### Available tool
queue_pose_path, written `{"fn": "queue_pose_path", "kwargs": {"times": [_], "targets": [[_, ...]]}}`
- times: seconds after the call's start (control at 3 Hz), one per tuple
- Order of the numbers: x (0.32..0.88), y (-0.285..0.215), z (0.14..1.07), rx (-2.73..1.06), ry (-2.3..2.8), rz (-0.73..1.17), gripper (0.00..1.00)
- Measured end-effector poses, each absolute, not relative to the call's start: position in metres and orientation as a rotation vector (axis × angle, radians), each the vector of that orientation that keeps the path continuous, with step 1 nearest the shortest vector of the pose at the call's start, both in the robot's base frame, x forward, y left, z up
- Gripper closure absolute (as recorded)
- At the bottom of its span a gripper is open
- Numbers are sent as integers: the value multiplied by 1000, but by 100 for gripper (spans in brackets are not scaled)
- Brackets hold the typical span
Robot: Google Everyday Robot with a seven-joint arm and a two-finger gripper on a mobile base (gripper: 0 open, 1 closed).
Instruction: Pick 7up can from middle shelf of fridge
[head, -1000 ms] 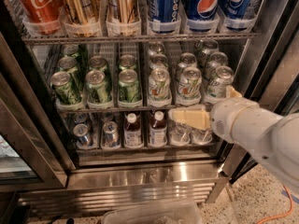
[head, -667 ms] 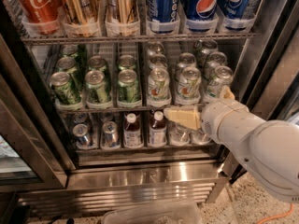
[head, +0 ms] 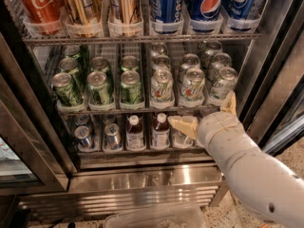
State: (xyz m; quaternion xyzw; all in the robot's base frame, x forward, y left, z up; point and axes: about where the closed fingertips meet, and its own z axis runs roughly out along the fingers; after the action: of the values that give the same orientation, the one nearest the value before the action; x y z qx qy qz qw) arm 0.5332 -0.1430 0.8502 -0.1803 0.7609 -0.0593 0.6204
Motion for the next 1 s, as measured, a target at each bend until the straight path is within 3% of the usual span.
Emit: {"fn": "queue_pose_path", "kwargs": {"times": [1.0], "targets": [[536, -146, 847, -346, 1662, -137, 0]]}}
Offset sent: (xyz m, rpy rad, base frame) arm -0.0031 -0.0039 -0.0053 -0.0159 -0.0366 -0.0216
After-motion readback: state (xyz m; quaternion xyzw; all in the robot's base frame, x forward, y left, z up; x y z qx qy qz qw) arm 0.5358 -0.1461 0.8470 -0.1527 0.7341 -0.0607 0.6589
